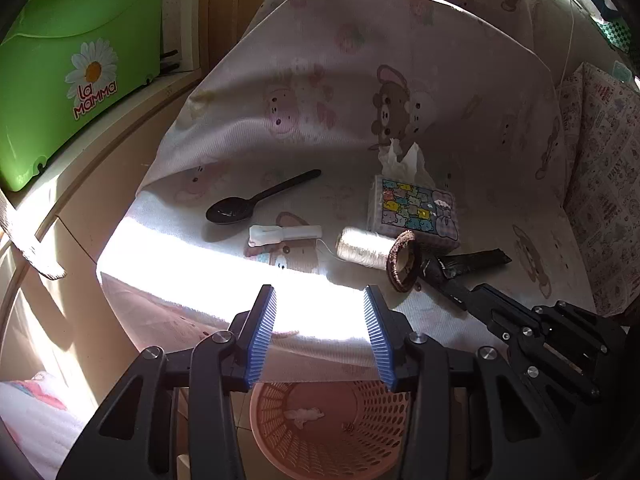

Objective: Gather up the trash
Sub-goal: 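Close the right tool on the small black hair clip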

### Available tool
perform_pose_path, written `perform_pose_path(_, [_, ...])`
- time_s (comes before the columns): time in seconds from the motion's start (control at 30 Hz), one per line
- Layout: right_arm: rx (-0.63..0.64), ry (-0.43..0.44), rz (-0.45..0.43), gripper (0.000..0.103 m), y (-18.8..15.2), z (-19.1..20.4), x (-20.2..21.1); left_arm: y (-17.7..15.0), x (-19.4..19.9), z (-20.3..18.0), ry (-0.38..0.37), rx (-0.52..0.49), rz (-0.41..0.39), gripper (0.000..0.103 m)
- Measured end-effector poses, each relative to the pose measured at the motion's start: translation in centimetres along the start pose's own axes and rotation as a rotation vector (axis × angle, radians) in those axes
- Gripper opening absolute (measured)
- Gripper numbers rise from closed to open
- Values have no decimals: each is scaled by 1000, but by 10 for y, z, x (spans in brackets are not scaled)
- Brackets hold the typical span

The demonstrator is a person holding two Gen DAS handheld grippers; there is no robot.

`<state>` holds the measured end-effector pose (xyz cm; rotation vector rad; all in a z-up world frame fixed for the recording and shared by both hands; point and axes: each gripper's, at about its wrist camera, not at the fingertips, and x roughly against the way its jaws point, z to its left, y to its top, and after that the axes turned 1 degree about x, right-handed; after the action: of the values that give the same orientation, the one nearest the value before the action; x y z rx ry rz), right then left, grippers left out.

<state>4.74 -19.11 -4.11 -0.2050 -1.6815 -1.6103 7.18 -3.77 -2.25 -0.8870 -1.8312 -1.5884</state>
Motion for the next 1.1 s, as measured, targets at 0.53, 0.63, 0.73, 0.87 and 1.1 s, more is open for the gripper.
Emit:
perform_pose_path(0.53, [42, -7, 18, 16, -1, -11, -8, 5, 9, 17, 112, 46, -69, 79])
perform_pose_path(0.63, [60, 4, 37, 16, -2, -9, -14, 5, 4, 24, 109, 74, -48, 82])
perform_pose_path(0.73, [89, -18, 41, 29, -3, -5, -19, 4, -2, 27, 105, 84, -27, 83])
perform_pose_path(0.87, [110, -22, 42, 36, -4, -1, -23, 3, -4, 22, 111, 59, -29, 83])
perform_pose_path(1.1, [83, -1, 32, 10, -1, -3, -19, 3, -6, 7, 39, 11, -16, 56])
